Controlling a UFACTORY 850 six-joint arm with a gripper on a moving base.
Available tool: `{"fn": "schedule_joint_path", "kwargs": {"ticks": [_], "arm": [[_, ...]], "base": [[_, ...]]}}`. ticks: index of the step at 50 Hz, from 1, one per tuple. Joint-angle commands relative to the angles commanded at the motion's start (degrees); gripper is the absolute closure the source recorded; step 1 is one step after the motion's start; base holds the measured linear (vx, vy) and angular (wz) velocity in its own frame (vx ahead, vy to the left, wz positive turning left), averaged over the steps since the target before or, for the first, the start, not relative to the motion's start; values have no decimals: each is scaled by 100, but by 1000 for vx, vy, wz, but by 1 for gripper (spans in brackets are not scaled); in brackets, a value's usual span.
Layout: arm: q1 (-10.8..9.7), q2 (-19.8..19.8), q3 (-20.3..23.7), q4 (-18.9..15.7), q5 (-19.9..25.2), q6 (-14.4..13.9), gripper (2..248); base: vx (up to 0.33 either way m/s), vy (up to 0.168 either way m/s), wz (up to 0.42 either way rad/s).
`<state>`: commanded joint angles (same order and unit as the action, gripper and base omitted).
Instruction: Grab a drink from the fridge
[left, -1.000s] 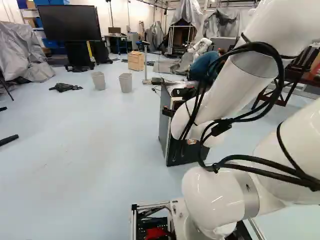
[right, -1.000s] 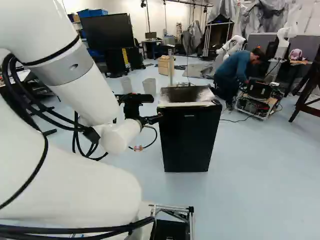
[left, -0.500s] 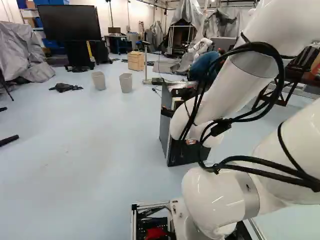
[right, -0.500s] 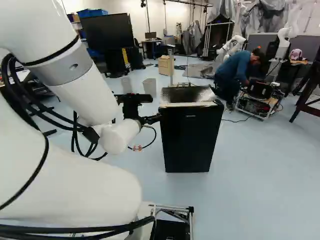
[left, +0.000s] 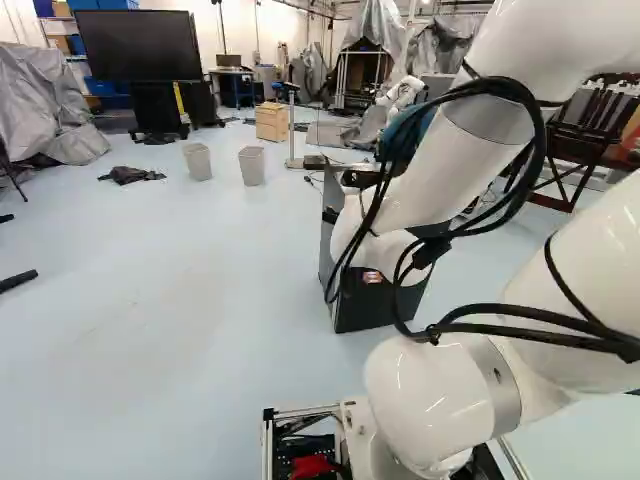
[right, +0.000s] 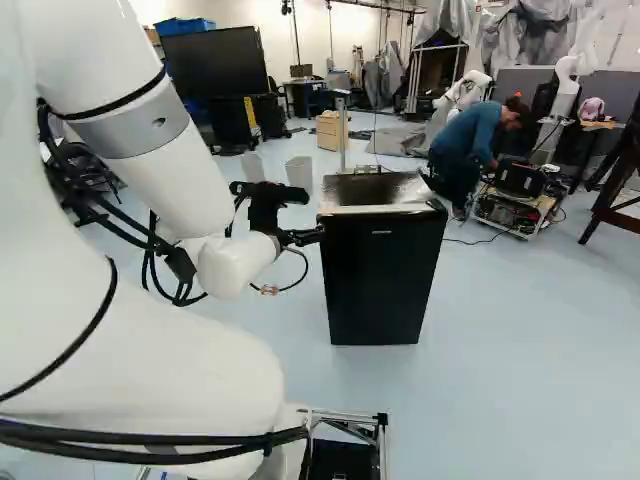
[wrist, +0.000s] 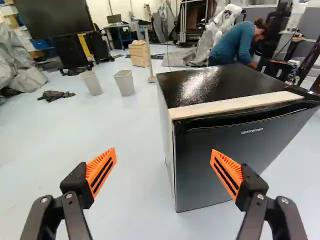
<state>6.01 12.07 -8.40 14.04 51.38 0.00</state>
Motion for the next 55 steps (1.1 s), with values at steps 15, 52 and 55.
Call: {"fn": "schedule_joint_path", "kwargs": {"ticks": [15,52,55], "arm": [[318,-402,-289,904,292,0,3],[994,-1829,-1104,3070,1155,0,3],[1055,-1917,-1144,3210,1233,0,3]], "base": [[0,0,0],[0,0,0],[0,0,0]]}}
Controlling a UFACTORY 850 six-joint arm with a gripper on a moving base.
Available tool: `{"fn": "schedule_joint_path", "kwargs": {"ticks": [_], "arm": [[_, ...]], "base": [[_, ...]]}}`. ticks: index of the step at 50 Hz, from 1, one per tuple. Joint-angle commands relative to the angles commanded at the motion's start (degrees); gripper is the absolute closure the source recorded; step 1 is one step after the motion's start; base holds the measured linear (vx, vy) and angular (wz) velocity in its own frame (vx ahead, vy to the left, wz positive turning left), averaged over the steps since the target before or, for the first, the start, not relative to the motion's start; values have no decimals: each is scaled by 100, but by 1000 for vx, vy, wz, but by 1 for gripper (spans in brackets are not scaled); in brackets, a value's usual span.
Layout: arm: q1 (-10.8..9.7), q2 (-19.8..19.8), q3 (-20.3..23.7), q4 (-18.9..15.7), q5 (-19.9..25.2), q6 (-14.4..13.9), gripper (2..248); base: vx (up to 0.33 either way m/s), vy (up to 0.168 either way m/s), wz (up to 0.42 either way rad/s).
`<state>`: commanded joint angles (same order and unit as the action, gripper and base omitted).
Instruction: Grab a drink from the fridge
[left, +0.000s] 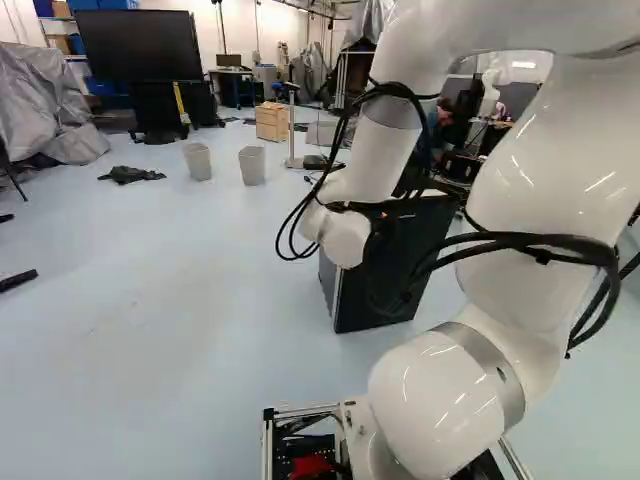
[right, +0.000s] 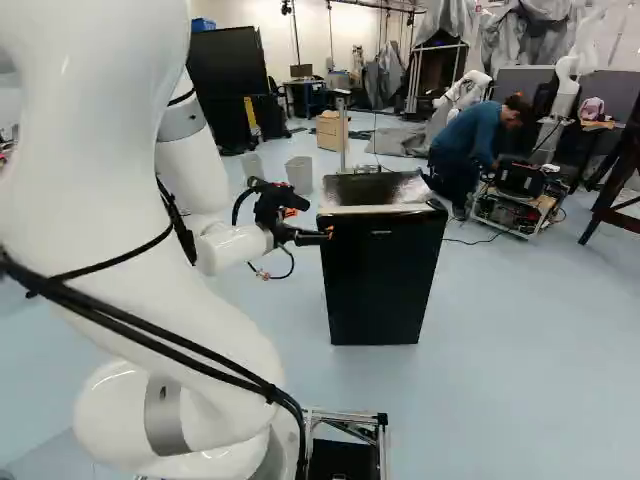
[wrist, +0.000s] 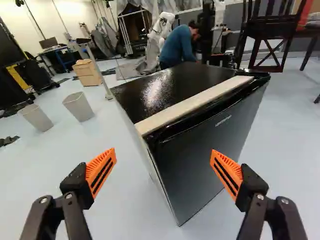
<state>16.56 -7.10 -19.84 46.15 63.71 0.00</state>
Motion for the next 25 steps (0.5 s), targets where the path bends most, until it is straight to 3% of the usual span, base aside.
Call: {"fn": "schedule_joint_path", "kwargs": {"ticks": [25], "arm": [[535,-635,-224,1089,648,0,3]], "base": [[0,0,0]]}}
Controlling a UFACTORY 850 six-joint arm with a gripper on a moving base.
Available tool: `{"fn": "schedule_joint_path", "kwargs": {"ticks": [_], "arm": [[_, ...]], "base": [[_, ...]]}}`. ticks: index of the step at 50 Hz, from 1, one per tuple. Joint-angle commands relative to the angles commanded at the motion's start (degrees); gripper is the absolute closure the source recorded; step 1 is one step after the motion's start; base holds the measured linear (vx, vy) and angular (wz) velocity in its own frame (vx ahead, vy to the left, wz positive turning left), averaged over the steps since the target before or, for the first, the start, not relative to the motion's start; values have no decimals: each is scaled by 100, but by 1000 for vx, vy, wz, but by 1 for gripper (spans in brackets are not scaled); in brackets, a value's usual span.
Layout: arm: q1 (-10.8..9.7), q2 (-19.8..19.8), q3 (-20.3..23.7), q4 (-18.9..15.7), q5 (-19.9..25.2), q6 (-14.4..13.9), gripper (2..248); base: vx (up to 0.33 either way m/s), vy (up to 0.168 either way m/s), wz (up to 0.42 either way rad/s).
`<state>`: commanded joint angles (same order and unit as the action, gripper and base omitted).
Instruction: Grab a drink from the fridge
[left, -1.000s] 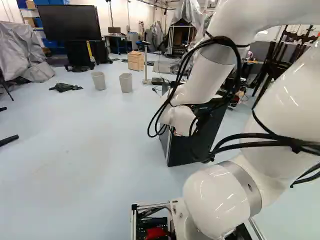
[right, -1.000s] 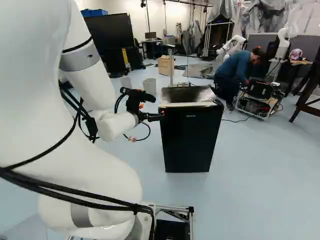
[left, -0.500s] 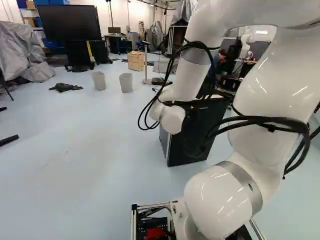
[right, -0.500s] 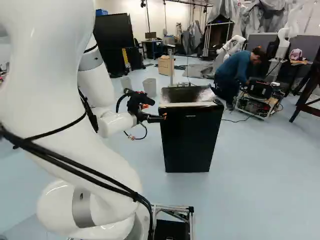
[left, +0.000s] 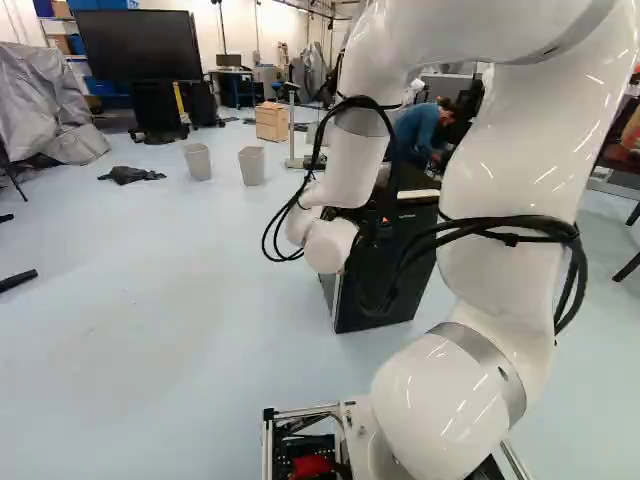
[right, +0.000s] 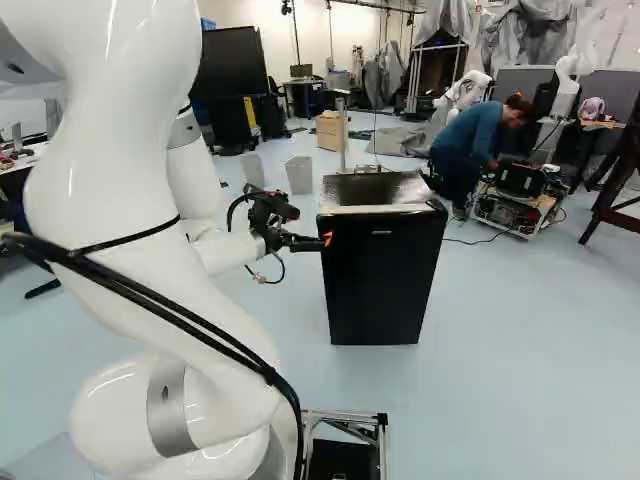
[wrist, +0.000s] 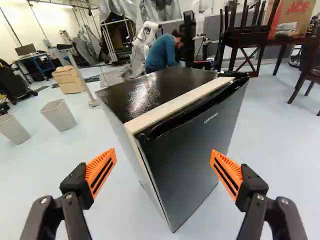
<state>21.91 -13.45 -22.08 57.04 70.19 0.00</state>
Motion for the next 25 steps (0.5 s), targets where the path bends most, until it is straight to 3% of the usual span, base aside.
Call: {"fn": "schedule_joint_path", "kwargs": {"ticks": [25], "arm": [[514,-686,-291,678,480,0,3]], "base": [[0,0,0]]}}
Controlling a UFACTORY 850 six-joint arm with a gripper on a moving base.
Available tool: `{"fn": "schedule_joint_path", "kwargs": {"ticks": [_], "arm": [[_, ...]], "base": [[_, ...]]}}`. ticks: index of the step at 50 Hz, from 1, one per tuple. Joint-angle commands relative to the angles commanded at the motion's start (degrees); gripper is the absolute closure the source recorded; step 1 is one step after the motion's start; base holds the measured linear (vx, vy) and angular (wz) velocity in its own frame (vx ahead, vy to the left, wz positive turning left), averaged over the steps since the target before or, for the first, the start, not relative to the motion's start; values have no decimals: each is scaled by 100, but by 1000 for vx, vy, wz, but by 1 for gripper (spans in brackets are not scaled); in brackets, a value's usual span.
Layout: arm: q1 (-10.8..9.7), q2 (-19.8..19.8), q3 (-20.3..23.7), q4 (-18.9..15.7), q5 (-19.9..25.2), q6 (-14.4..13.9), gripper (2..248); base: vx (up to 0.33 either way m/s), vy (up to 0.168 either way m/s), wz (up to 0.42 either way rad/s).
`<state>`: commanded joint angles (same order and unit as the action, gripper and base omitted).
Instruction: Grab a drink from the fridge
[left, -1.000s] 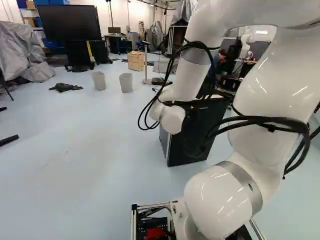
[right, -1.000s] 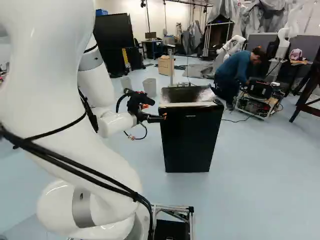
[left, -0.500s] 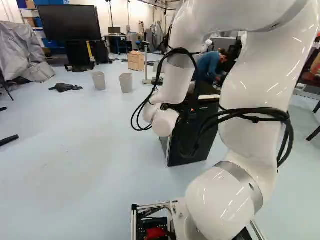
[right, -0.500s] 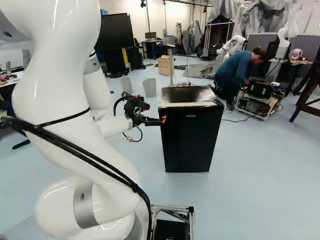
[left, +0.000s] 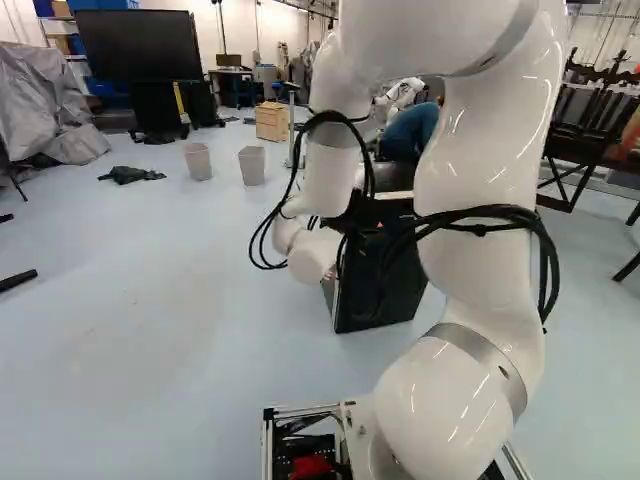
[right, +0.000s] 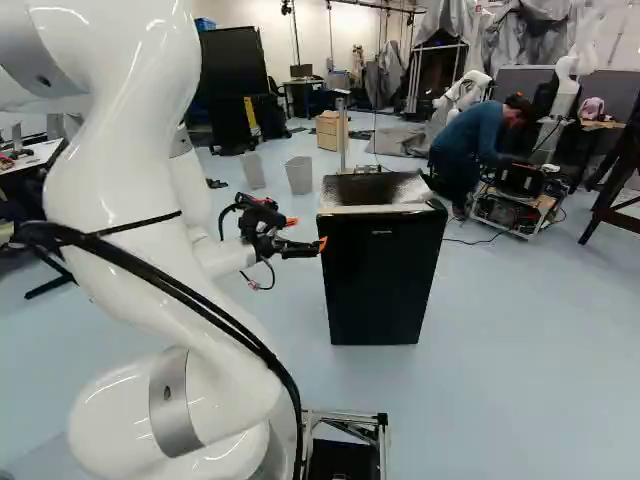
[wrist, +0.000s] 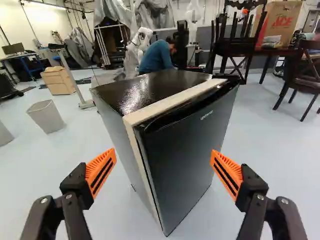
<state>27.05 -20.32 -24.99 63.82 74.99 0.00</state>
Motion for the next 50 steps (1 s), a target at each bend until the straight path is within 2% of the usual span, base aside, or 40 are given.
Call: {"fn": "schedule_joint_path", "kwargs": {"ticks": [13,28,50], "arm": [[103,-442,-403,266,129,0,3],[36,-773,-909,523,142,0,3],[-51,-886,-1093,675,143,0,3]], "base": [[0,0,0],[0,0,0],[0,0,0]]}}
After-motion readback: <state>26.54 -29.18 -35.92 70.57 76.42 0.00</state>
